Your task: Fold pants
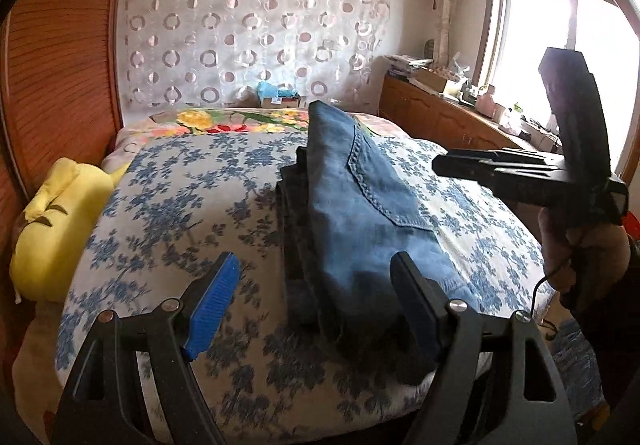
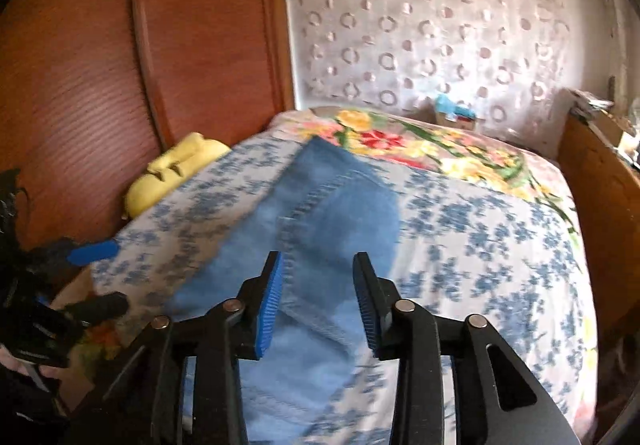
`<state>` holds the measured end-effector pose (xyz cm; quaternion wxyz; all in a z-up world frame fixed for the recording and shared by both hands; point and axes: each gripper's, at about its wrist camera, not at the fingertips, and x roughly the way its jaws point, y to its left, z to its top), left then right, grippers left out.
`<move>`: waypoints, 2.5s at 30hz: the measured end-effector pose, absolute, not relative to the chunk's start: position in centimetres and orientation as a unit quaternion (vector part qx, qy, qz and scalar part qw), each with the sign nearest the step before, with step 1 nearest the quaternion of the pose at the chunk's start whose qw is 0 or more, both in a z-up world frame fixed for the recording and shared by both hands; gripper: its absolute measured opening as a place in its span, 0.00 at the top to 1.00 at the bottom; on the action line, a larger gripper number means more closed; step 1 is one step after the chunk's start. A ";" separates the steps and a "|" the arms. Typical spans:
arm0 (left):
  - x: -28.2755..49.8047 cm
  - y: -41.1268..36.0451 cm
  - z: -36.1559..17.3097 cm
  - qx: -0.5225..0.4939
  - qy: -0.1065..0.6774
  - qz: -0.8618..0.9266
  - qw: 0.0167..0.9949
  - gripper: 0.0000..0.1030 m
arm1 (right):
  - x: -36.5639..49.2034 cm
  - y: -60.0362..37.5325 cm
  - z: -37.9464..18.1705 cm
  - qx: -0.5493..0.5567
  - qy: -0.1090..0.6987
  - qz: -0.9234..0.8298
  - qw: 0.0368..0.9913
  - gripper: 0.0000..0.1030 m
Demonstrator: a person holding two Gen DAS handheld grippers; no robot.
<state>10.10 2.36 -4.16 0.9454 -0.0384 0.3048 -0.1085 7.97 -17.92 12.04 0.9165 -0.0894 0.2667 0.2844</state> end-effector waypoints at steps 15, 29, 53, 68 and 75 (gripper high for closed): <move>15.3 2.5 -7.7 -0.032 0.359 -0.095 0.928 0.24 | 17.5 -15.1 11.6 -0.102 0.311 0.279 0.903 0.52; 15.6 3.5 -9.8 -0.042 0.391 -0.094 0.915 0.24 | 22.0 -12.9 8.7 -0.080 0.352 0.301 0.883 0.27; 15.8 3.3 -9.7 -0.043 0.387 -0.099 0.916 0.24 | 23.9 -13.5 7.3 -0.002 0.400 0.369 0.839 0.44; 16.4 7.6 -7.6 -0.074 0.351 -0.082 0.930 0.24 | 23.2 -6.4 11.7 -0.042 0.337 0.428 0.838 0.75; 18.3 13.3 -6.4 -0.092 0.334 -0.044 0.937 0.24 | 26.0 1.3 12.0 -0.068 0.334 0.459 0.821 0.76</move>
